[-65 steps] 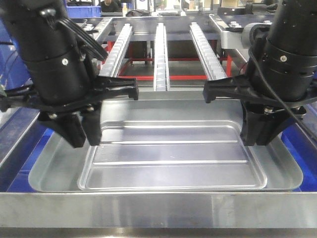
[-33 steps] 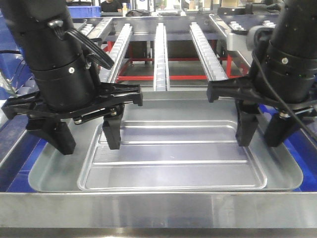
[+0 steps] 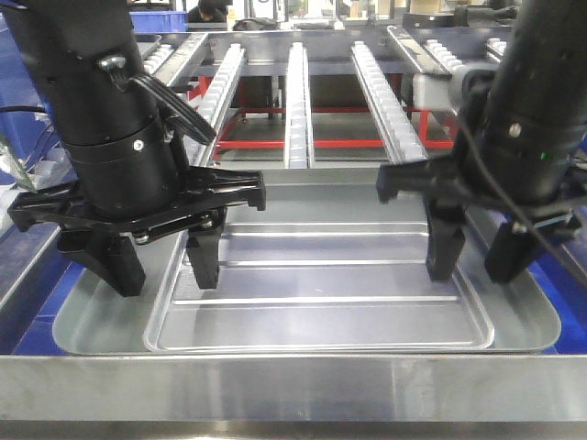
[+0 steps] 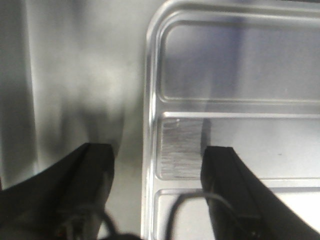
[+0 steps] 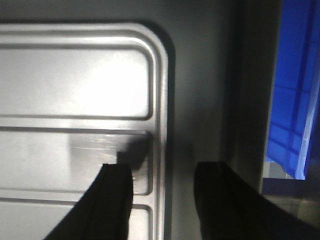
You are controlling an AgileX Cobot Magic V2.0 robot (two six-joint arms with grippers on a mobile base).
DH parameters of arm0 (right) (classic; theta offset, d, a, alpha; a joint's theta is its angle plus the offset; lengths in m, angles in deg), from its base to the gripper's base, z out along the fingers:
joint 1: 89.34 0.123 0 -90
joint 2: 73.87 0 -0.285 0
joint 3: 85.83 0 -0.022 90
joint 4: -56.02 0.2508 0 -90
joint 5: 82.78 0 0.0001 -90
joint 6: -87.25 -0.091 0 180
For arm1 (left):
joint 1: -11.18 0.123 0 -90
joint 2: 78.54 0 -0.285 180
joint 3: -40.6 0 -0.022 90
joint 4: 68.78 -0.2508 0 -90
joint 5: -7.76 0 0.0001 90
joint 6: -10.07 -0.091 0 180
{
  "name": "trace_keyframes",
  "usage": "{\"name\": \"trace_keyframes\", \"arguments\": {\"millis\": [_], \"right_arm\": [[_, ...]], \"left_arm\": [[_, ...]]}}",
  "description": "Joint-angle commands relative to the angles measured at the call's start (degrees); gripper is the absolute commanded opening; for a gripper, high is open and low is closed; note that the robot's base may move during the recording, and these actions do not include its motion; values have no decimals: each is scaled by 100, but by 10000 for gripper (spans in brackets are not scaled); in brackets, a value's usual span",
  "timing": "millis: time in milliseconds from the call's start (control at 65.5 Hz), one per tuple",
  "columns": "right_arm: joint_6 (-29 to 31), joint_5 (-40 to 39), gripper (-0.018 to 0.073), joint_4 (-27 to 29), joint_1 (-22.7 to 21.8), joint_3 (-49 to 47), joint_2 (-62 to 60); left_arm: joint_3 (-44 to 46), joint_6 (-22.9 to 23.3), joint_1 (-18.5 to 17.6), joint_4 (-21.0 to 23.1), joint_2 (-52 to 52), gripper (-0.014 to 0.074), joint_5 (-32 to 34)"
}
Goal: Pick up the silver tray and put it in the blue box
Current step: 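Close both grippers on the tray's opposite rims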
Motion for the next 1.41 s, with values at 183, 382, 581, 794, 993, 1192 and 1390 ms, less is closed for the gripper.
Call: {"name": "trace_keyframes", "arguments": {"millis": [183, 382, 581, 794, 993, 1192, 1390], "right_arm": [[19, -270, 412, -119, -23, -148, -123], [19, -322, 412, -159, -23, -148, -123], [19, -334, 412, -159, -23, -148, -123], [19, -298, 412, -159, -23, -137, -123], [19, -359, 412, -159, -23, -137, -117], [19, -393, 382, -159, -23, -137, -20], [19, -392, 370, -159, -12, -137, -12]], "left_arm": [[174, 55, -41, -46, -237, 295, 94], [174, 55, -41, -339, -237, 295, 94], [174, 55, -41, -325, -174, 295, 71], [174, 55, -41, -283, -136, 295, 3], [174, 55, -41, -283, -136, 295, -6], [174, 55, -41, -283, -136, 295, -6], [174, 55, -41, -283, -136, 295, -6]]}}
